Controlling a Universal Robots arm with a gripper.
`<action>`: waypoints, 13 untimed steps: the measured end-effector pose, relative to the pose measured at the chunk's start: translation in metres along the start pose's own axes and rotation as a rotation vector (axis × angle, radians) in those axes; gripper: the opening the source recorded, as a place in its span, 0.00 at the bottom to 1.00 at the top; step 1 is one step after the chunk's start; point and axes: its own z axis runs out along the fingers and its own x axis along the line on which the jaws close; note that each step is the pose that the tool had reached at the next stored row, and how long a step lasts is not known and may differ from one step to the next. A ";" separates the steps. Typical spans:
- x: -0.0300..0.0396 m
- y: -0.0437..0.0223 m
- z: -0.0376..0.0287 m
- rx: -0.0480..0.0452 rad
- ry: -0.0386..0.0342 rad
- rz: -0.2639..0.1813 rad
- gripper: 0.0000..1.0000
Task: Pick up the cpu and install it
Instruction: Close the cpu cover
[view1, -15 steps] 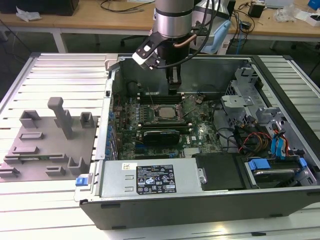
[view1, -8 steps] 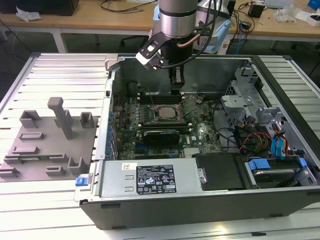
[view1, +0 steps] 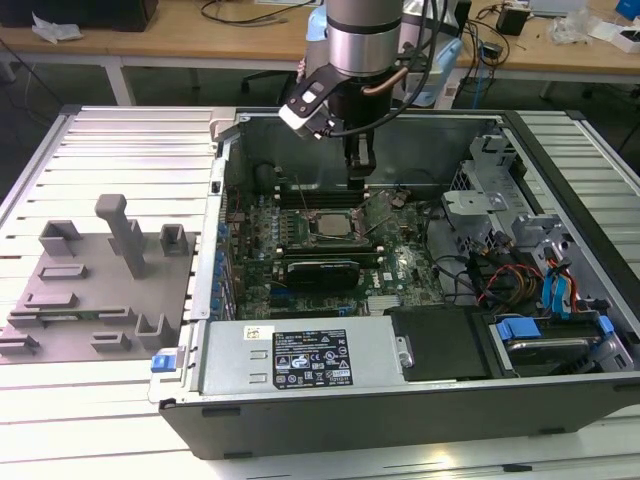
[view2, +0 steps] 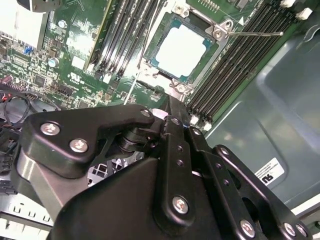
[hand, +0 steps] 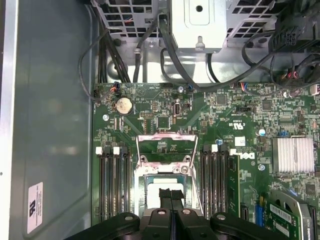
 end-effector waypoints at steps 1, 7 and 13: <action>0.0000 0.0012 0.0001 0.0000 0.0000 0.000 0.11; 0.0001 0.0069 0.0006 0.0000 0.0000 0.000 0.11; 0.0001 0.0133 0.0011 -0.0001 0.0000 0.000 0.11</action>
